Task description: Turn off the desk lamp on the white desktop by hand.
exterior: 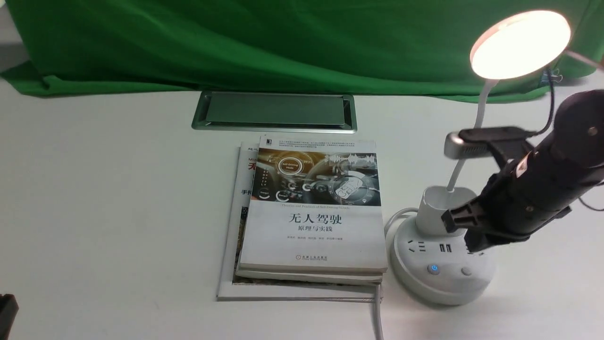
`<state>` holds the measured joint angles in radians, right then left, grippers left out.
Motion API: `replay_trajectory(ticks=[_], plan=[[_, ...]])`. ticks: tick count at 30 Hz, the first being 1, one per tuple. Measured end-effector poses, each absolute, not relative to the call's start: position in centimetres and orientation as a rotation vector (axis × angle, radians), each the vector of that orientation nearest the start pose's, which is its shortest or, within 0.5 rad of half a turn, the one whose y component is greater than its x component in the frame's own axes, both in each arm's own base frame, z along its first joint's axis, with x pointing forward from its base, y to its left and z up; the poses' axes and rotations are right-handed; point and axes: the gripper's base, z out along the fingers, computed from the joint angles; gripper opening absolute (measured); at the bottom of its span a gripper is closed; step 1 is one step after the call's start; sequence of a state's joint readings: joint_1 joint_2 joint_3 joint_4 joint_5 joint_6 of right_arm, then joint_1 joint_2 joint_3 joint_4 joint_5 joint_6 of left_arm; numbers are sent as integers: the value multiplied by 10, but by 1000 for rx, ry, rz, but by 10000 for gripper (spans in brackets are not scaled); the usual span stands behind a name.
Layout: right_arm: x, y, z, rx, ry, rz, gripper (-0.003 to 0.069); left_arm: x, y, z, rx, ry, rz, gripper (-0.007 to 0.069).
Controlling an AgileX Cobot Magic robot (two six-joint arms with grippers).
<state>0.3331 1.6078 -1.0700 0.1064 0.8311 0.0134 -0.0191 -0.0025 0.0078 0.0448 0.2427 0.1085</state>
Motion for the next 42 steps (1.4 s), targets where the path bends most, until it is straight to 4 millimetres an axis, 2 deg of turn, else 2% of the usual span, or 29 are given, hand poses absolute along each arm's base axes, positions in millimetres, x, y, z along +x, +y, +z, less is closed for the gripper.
replay_trajectory(ticks=[5, 9, 12, 14, 18, 24, 27, 28, 32, 33, 34, 35, 38, 42], plan=[[292, 109, 227, -368, 2837, 199, 38, 55, 0, 189, 139, 1727, 107, 20], [297, 110, 211, -371, 2883, 188, 38, 55, 0, 189, 139, 1727, 107, 20], [302, 112, 188, -376, 2955, 170, 38, 55, 0, 189, 139, 1727, 107, 20], [304, 113, 181, -379, 2981, 163, 38, 55, 0, 189, 139, 1727, 107, 20], [305, 113, 180, -385, 2984, 162, 38, 55, 0, 189, 139, 1727, 107, 20], [299, 111, 196, -386, 2943, 172, 38, 55, 0, 189, 139, 1727, 107, 20], [287, 107, 217, -387, 2894, 181, 38, 55, 0, 189, 138, 1727, 106, 20], [276, 103, 226, -383, 2871, 187, 38, 55, 0, 189, 139, 1727, 106, 20], [238, 90, 237, -371, 2840, 196, 38, 55, 0, 189, 139, 1727, 106, 20], [236, 89, 238, -370, 2838, 197, 38, 55, 0, 189, 139, 1727, 106, 20], [222, 84, 241, -368, 2812, 202, 38, 55, 0, 189, 139, 1727, 106, 20], [218, 83, 242, -367, 2805, 204, 38, 55, 0, 189, 139, 1727, 106, 20], [184, 71, 256, -354, 2718, 224, 38, 55, 0, 189, 139, 1727, 106, 20], [164, 64, 275, -332, 2607, 252, 38, 55, 0, 189, 139, 1727, 106, 20]])
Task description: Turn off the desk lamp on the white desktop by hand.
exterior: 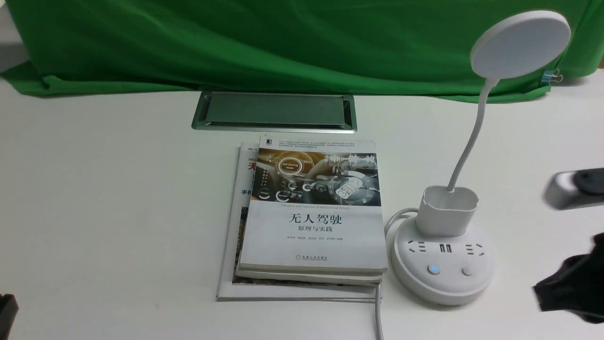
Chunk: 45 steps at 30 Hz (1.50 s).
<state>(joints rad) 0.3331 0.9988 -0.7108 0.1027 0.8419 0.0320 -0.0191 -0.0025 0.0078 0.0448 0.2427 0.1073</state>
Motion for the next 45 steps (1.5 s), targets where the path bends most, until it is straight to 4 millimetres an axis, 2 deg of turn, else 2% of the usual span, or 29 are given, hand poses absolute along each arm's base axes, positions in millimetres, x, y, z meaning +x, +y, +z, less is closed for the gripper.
replay_trajectory(ticks=[5, 9, 12, 17, 18, 19, 23, 25, 31, 45], plan=[[144, 57, 302, -308, 2402, 289, 38, 55, 0, 189, 139, 1727, 106, 20], [134, 51, 317, -306, 2263, 275, 52, 55, 0, 189, 140, 1727, 107, 20], [125, 42, 321, -323, 2171, 215, 59, 55, 0, 189, 140, 1727, 107, 20], [101, 20, 298, -245, 2001, 97, 55, 55, 0, 189, 140, 1727, 107, 20], [89, 13, 278, -201, 1927, 57, 50, 55, 0, 189, 140, 1727, 107, 20], [85, 11, 271, -185, 1893, 46, 48, 55, 0, 189, 140, 1727, 107, 20], [68, 5, 216, -124, 1781, 1, 45, 55, 0, 189, 140, 1727, 107, 20], [62, 4, 199, -114, 1747, -12, 45, 55, 0, 189, 140, 1727, 107, 20], [56, 3, 190, -124, 1718, -26, 45, 55, 0, 189, 140, 1726, 107, 20], [56, 3, 188, -126, 1733, -27, 46, 55, 0, 189, 139, 1727, 106, 20]])
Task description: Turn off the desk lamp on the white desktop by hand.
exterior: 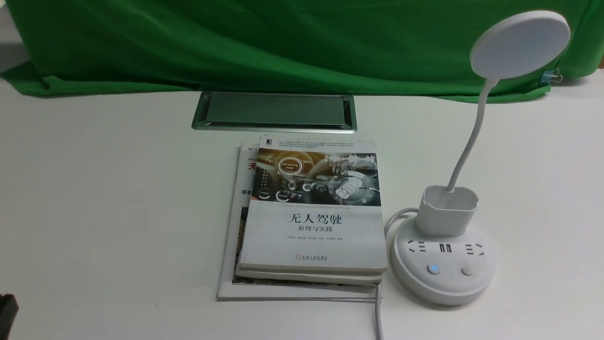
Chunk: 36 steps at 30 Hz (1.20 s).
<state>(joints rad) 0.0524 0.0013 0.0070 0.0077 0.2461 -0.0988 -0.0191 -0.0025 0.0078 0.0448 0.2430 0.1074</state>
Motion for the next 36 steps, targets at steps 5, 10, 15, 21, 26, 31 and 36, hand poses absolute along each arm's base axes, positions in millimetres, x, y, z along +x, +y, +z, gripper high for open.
replay_trajectory(ticks=[5, 10, 15, 21, 26, 31, 36], plan=[[56, 3, 188, -126, 1733, -27, 46, 55, 0, 189, 139, 1727, 106, 20], [56, 3, 188, -126, 1733, -27, 46, 55, 0, 189, 139, 1727, 106, 20], [56, 3, 188, -126, 1733, -27, 47, 55, 0, 189, 139, 1727, 106, 20], [55, 3, 188, -126, 1734, -27, 50, 55, 0, 189, 140, 1727, 107, 20], [55, 3, 188, -126, 1735, -27, 53, 55, 0, 189, 140, 1727, 107, 20], [55, 3, 188, -126, 1736, -27, 53, 55, 0, 189, 140, 1727, 107, 20], [55, 3, 188, -126, 1736, -27, 56, 55, 0, 189, 140, 1727, 107, 20]])
